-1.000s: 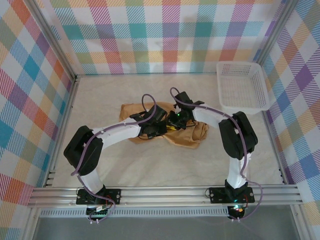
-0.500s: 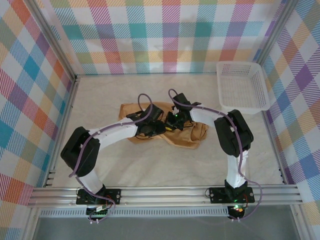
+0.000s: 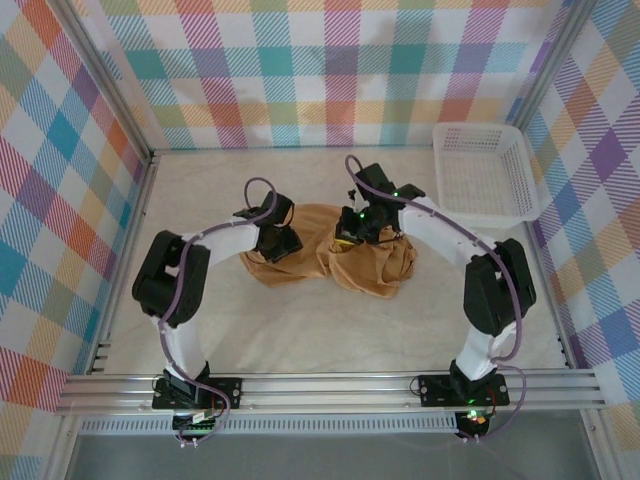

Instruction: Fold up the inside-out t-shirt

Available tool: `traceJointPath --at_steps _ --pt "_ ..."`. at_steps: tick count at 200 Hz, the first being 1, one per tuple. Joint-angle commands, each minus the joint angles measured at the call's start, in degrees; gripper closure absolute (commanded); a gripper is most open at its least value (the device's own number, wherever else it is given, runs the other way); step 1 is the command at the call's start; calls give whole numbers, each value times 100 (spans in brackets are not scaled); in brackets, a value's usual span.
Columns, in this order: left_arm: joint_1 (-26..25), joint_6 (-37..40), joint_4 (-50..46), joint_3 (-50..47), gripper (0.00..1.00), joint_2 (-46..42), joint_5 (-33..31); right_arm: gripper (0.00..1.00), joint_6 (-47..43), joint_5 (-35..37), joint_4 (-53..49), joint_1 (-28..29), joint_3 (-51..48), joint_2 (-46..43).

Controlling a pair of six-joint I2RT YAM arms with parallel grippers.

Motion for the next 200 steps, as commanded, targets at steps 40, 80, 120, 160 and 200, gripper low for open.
traceJointPath --at_steps 40,80,120,160,200 --pt "1339 287 -423 -365 66 316 89 100 -1590 569 -2758 -266 2345 -546" --pt "2199 559 -693 -580 68 -8 -193 100 -2058 653 -3516 -637 2788 -657" --pt "2310 543 -718 -552 73 -318 -225 100 -1952 -474 -3026 -573 1891 -567" --pt "1690 342 -745 -234 73 -344 -337 100 -1756 -1231 -2482 572 1452 689" --pt "1590 454 -816 27 71 -89 -339 100 -2043 -324 -2788 776 1862 676"
